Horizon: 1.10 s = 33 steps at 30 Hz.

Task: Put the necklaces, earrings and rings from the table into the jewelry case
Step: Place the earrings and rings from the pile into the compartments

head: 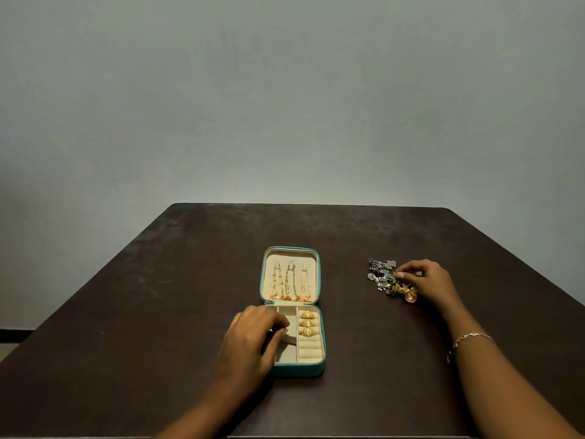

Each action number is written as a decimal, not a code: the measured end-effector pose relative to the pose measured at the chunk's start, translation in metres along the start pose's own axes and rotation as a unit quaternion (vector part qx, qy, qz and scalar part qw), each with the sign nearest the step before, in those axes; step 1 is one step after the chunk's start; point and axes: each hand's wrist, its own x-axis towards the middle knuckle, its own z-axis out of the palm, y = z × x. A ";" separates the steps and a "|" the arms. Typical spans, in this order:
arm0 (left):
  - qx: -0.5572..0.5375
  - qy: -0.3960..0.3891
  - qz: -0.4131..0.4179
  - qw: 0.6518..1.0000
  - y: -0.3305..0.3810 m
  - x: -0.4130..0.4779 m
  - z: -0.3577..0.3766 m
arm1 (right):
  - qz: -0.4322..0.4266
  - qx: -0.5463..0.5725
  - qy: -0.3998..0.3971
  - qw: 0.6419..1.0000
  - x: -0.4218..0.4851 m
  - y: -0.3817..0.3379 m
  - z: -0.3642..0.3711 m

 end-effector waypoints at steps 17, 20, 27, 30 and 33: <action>0.003 -0.005 0.006 1.000 0.003 0.000 -0.002 | -0.166 0.145 -0.133 0.966 -0.085 -0.086 0.016; 0.003 -0.006 0.009 1.000 0.004 0.001 -0.003 | -0.200 0.148 -0.187 0.950 -0.115 -0.109 0.036; 0.001 -0.003 0.019 1.000 0.005 0.001 -0.004 | -0.242 0.133 -0.197 0.941 -0.130 -0.125 0.055; -0.003 -0.001 0.015 1.000 0.004 0.002 -0.003 | -0.246 0.130 -0.192 0.941 -0.132 -0.126 0.057; 0.000 -0.008 0.005 1.000 0.003 0.001 -0.002 | -0.254 0.120 -0.166 0.945 -0.136 -0.125 0.058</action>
